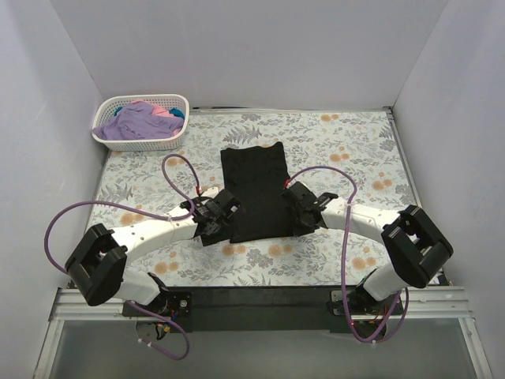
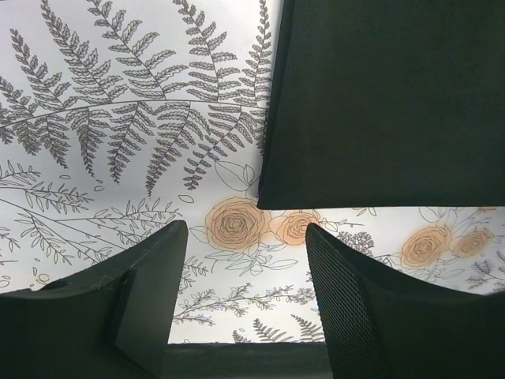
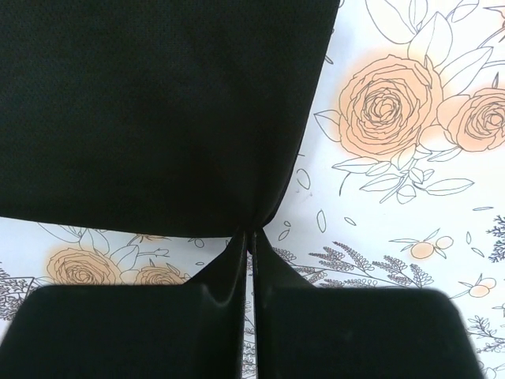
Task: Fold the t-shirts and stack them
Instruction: Fold the tshirt
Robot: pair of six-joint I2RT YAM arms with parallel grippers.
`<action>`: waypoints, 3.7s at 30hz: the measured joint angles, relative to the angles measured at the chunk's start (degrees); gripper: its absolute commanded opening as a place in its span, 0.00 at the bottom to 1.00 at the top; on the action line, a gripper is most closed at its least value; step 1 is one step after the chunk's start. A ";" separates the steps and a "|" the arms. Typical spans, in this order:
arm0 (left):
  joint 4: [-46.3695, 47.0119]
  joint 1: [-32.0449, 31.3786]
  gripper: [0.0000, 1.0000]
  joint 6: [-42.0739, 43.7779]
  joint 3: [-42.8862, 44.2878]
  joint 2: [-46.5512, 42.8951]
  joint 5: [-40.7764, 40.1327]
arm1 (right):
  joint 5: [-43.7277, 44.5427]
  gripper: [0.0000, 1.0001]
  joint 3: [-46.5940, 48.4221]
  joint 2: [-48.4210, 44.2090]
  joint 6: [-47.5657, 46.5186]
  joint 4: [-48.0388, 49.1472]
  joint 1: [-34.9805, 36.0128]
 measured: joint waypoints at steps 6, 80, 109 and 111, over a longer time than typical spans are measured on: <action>-1.03 -0.55 0.48 -0.57 1.92 3.63 -0.07 | 1.46 0.01 0.57 0.48 -0.04 -0.55 1.03; -25.70 -14.32 0.00 -10.01 14.53 -6.16 4.55 | -13.38 0.01 21.66 -13.14 3.58 -31.89 11.54; 1.75 25.66 0.00 15.19 19.56 16.50 12.85 | -26.43 0.01 63.06 31.98 -17.64 -31.71 -15.15; 3.67 26.73 0.00 15.80 21.40 20.52 13.16 | -27.19 0.01 64.43 36.04 -18.12 -30.64 -16.63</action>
